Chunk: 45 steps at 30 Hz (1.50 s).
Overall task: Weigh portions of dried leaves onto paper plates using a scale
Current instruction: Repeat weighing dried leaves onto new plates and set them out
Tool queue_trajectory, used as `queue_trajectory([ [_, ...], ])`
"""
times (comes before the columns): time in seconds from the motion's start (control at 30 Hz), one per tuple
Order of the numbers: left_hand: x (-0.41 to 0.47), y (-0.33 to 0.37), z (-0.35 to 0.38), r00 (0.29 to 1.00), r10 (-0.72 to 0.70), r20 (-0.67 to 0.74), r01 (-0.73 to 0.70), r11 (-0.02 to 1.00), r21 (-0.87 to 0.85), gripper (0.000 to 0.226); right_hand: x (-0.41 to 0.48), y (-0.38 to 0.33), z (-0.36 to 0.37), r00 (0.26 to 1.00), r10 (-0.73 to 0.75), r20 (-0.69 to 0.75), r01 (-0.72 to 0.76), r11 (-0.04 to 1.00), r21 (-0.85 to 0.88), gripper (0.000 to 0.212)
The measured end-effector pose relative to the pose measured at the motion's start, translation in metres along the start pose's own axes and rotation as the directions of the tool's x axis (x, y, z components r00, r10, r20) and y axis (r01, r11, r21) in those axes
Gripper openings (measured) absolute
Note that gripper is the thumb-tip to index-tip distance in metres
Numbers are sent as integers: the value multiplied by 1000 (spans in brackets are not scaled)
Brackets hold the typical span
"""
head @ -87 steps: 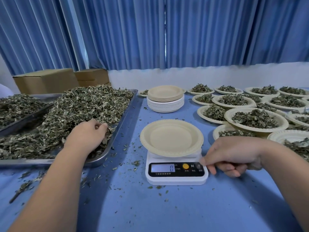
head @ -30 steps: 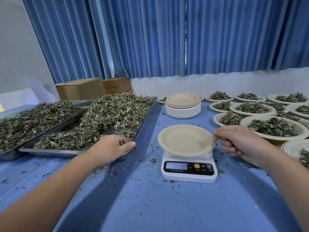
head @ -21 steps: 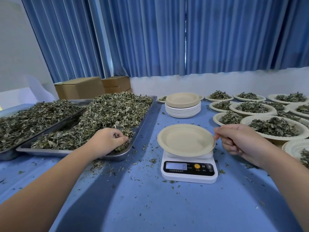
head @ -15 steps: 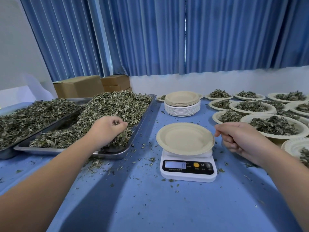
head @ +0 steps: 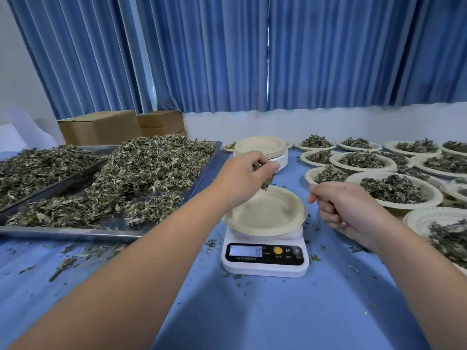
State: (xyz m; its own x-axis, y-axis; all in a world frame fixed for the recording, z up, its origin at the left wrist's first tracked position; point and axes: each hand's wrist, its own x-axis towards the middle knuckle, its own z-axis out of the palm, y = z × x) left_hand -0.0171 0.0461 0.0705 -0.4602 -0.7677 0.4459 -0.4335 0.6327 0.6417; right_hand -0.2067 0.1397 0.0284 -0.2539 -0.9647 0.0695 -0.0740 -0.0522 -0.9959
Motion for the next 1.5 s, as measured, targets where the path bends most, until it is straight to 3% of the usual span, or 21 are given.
queue_trajectory([
  [0.17, -12, -4, 15, 951, 32, 306, -57, 996, 73, 40, -1, -3, 3, 1000, -7, 16, 7, 1000, 13, 39],
  [0.27, -18, -8, 10, 928, 40, 369, -85, 991, 108, 54, -2, -4, 4, 1000, 1, 15, -1, 1000, 3, 39],
  [0.37, -23, -10, 1, 948, 31, 317, -48, 998, 47, 69, -3, -5, 4, 1000, 13, 6, -13, 1000, -8, 38],
  [0.53, -25, -17, -25, 991, 33, 128, -25, 998, -61, 64, -4, -6, 4, 1000, 15, -2, -15, 1000, -10, 37],
  [0.63, -16, -37, -45, 997, 55, -47, -52, 997, 53, 27, -4, -6, 5, 1000, 18, -11, -18, 1000, -13, 37],
  [0.8, -19, -96, -75, 985, -55, -166, 117, 913, 392, 24, -4, -7, 5, 1000, 13, -23, -14, 1000, -17, 35],
  [0.93, -29, -131, -88, 951, -306, -51, 292, 826, 482, 35, -5, -6, 7, 1000, 12, -29, -13, 999, -37, 36],
  [1.1, -27, -138, -87, 880, -456, 136, 287, 736, 612, 56, -5, -4, 8, 998, 27, -49, -31, 997, -66, 33],
  [1.33, -33, -135, -94, 835, -480, 269, 249, 766, 593, 56, -7, -4, 8, 997, 36, -71, -41, 997, -66, 31],
  [1.5, -40, -134, -98, 862, -459, 215, 269, 774, 572, 56, -7, -1, 8, 997, 37, -75, -43, 996, -83, 31],
])
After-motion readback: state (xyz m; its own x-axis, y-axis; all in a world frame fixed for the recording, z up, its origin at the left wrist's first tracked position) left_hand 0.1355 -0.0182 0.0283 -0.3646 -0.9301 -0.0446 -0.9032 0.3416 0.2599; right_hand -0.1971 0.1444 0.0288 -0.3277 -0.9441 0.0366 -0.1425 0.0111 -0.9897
